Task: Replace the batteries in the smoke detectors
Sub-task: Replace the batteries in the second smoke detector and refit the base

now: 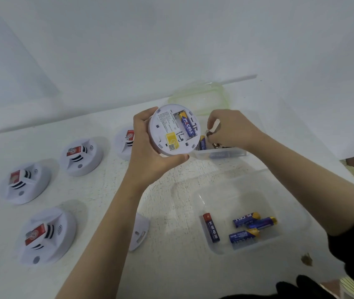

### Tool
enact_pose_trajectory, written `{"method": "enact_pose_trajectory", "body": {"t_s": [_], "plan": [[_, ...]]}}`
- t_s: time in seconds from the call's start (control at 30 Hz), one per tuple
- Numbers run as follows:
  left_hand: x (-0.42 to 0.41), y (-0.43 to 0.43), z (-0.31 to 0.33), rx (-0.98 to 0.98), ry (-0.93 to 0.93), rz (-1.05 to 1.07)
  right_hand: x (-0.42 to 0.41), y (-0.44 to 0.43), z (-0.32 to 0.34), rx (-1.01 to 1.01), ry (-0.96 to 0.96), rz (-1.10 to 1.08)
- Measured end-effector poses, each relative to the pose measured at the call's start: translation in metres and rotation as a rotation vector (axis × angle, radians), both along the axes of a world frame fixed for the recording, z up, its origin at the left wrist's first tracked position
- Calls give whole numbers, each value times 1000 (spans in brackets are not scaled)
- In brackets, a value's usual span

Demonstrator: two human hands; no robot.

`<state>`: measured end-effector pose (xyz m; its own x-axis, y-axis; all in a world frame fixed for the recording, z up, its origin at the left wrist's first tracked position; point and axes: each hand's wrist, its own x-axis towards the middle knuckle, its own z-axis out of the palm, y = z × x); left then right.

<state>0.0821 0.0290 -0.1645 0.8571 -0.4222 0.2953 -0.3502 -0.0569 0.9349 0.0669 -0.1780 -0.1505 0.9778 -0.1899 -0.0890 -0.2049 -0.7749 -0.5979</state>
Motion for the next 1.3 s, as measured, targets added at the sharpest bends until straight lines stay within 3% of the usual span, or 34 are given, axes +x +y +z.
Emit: {"method": "enact_pose_trajectory", "body": {"t_s": [0.13,0.27,0.33,0.47,0.53,0.73,0.87,0.93,1.07,1.3], "plan": [[-3,3,0,13,25,29,-15,3,18,325,-252,-67],[-8,3,1,-5,62,27,-39,20,36,593,-585,19],[-11,2,3,-22,85,16,-50,29,37,516,-711,128],[-18,2,6,-66,96,-16,-60,36,22,21,-895,358],[-21,6,8,-85,89,-27,-61,36,16,-93,-944,419],[-29,20,15,-151,122,-41,-68,41,10,-129,-845,459],[-36,30,13,-139,111,-69,-70,52,9,-30,-825,377],[-39,37,13,-140,111,-91,-72,60,11,146,-701,309],[-44,52,17,-141,83,-125,-80,78,19,776,-352,368],[-47,87,24,22,-21,-120,-91,109,24,963,-276,225]]}}
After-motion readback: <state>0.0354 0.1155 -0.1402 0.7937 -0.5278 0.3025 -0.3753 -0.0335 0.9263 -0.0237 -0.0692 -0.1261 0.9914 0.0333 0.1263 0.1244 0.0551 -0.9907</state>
